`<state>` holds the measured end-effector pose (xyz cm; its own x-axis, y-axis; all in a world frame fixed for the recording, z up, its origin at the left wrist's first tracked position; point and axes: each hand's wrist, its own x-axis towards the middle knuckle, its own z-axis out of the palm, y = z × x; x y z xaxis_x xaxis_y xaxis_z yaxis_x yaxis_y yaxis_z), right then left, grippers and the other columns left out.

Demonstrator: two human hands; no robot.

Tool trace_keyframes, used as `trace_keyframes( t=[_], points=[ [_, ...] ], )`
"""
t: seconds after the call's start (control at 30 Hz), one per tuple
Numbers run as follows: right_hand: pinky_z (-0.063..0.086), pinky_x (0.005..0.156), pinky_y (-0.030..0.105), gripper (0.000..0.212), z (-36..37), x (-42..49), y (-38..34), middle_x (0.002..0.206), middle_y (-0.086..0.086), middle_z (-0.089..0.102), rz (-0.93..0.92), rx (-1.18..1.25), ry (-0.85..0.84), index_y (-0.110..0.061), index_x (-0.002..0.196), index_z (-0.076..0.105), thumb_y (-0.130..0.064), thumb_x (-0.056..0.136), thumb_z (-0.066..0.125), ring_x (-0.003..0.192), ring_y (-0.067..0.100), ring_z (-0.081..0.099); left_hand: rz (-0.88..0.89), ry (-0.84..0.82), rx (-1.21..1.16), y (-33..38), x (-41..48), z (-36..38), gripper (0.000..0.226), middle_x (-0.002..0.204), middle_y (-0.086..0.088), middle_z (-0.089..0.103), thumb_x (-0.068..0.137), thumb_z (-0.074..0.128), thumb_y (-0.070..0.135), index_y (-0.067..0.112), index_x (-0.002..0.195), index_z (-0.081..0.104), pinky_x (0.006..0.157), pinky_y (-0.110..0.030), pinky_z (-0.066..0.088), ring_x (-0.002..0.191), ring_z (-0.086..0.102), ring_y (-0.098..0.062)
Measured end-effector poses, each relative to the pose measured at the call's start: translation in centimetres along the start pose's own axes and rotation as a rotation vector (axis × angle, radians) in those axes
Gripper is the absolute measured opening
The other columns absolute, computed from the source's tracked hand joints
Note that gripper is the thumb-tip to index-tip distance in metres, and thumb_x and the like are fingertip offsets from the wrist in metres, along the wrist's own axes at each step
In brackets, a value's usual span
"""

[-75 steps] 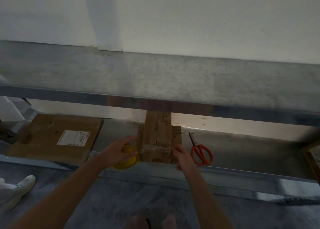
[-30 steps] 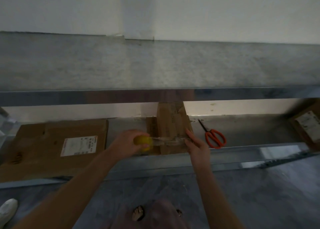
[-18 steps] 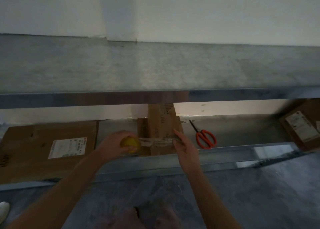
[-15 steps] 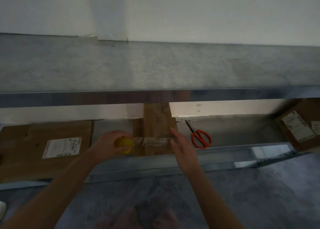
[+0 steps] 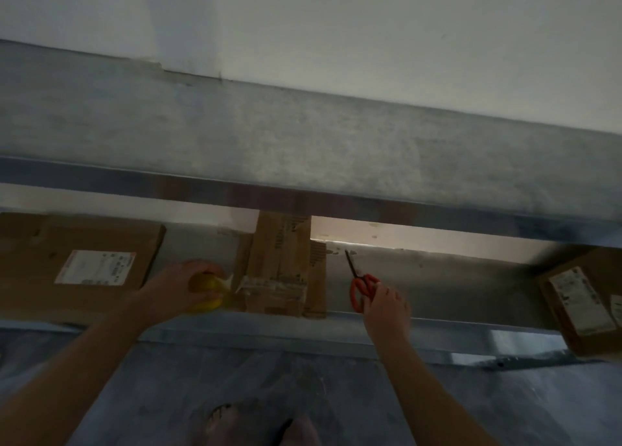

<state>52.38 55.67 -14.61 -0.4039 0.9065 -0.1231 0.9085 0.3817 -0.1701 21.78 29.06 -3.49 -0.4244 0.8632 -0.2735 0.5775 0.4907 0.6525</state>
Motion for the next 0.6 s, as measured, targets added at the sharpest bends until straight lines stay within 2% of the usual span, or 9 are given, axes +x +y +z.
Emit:
trace_keyframes(
  t=[0.13, 0.23, 0.33, 0.4, 0.47, 0.53, 0.6],
  points=[
    [0.048, 0.079, 0.032, 0.042, -0.7, 0.9, -1.4, 0.107, 0.005, 0.068, -0.005, -0.118, -0.088, -0.014, 0.112, 0.059, -0.049, 0.1, 0.04, 0.095, 0.022, 0.064, -0.004, 0.021, 0.013, 0.4, -0.7, -0.3, 0.032, 0.104, 0.029, 0.055, 0.08, 0.075, 0.038, 0.05, 0.101, 0.054, 0.072, -0.004, 0.037, 0.092, 0.051, 0.014],
    [0.048, 0.078, 0.033, 0.045, -2.4, -0.7, -2.1, 0.104, 0.006, 0.07, 0.086, 0.014, -0.126, -0.017, 0.117, 0.057, -0.054, 0.1, 0.036, 0.095, 0.026, 0.068, 0.056, 0.048, -0.007, 0.8, -0.8, -0.7, 0.027, 0.105, 0.022, 0.059, 0.08, 0.075, 0.036, 0.04, 0.101, 0.06, 0.072, -0.003, 0.038, 0.094, 0.053, 0.013],
    [0.047, 0.07, 0.032, 0.034, -4.1, -5.3, -2.3, 0.096, 0.003, 0.07, 0.108, 0.164, -0.09, -0.024, 0.125, 0.048, -0.043, 0.097, 0.05, 0.087, 0.027, 0.068, 0.102, 0.056, -0.009, 1.0, -0.7, -1.1, 0.027, 0.106, 0.013, 0.057, 0.081, 0.076, 0.028, 0.032, 0.102, 0.061, 0.073, -0.004, 0.038, 0.094, 0.055, 0.003],
    [0.051, 0.069, 0.033, 0.038, -4.9, -9.8, -2.9, 0.094, 0.001, 0.071, 0.068, 0.255, -0.031, -0.028, 0.128, 0.046, -0.041, 0.094, 0.056, 0.085, 0.026, 0.069, 0.128, 0.039, 0.003, 1.1, -0.5, -1.4, 0.027, 0.109, 0.008, 0.052, 0.081, 0.076, 0.023, 0.027, 0.104, 0.062, 0.081, -0.017, 0.042, 0.097, 0.054, -0.008],
    [0.049, 0.069, 0.031, 0.037, -5.6, -14.4, -4.4, 0.093, -0.003, 0.072, 0.045, 0.334, -0.031, -0.032, 0.125, 0.046, -0.043, 0.092, 0.058, 0.087, 0.024, 0.07, 0.137, 0.004, 0.014, 1.3, -0.4, -2.0, 0.027, 0.112, 0.007, 0.048, 0.081, 0.075, 0.025, 0.026, 0.105, 0.063, 0.086, -0.027, 0.044, 0.1, 0.05, -0.01],
    [0.042, 0.065, 0.027, 0.033, -5.8, -18.4, -6.6, 0.085, -0.012, 0.068, 0.043, 0.374, -0.082, -0.037, 0.117, 0.049, -0.046, 0.088, 0.061, 0.087, 0.018, 0.07, 0.158, -0.036, 0.019, 1.2, -0.3, -2.5, 0.025, 0.11, 0.008, 0.048, 0.082, 0.074, 0.025, 0.025, 0.104, 0.062, 0.086, -0.027, 0.043, 0.1, 0.048, -0.008],
    [0.044, 0.066, 0.026, 0.031, -5.6, -21.5, -9.2, 0.075, -0.018, 0.061, 0.046, 0.438, -0.1, -0.039, 0.111, 0.051, -0.049, 0.085, 0.063, 0.085, 0.013, 0.07, 0.208, -0.069, 0.032, 0.9, 0.0, -3.0, 0.024, 0.105, 0.008, 0.05, 0.082, 0.074, 0.023, 0.023, 0.103, 0.063, 0.083, -0.022, 0.041, 0.099, 0.049, -0.009]
  ],
)
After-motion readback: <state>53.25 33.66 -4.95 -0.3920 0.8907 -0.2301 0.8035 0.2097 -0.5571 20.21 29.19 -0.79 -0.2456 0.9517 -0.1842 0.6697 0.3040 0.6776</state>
